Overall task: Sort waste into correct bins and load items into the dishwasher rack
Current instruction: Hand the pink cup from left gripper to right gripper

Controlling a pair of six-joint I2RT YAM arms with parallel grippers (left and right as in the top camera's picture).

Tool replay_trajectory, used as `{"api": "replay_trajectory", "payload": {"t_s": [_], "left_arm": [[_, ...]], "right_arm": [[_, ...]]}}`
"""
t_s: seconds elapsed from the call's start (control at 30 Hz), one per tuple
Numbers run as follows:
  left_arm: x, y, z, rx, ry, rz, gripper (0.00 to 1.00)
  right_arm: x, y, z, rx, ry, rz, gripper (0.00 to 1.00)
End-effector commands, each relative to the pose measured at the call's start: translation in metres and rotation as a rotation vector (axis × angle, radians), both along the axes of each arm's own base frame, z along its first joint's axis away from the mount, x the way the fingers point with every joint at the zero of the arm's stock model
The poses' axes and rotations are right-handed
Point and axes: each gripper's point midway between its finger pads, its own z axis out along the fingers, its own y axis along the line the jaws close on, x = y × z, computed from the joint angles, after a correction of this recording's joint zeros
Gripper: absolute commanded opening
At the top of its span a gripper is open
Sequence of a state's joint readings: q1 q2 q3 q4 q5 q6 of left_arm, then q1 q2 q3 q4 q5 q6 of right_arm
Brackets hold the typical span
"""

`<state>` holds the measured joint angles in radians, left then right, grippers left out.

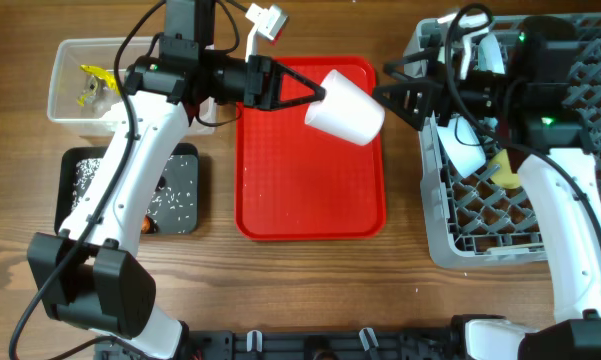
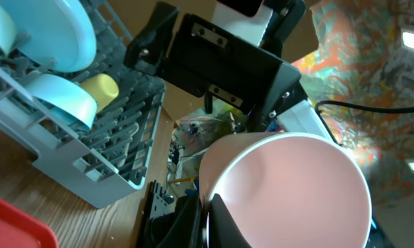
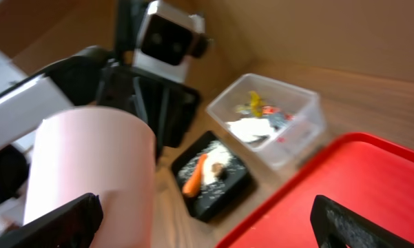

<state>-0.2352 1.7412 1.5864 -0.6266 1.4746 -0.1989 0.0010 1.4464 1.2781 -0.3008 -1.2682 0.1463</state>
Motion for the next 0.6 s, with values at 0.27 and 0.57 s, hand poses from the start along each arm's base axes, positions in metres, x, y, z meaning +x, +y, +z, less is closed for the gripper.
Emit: {"api": "replay_trajectory", "payload": {"t_s": [0.27,0.57], "left_arm": [[0.016,0.013,0.014,-0.049,-0.075,0.015,0.04],[0.027,0.011,0.031,-0.057,-0.092,0.033,0.04]], "right_arm": [[-0.029,0.015,0.027,0.109,-0.007,0.214,1.0],[-0.022,0.037,0.018,0.079,-0.004,0.194,1.0]]}}
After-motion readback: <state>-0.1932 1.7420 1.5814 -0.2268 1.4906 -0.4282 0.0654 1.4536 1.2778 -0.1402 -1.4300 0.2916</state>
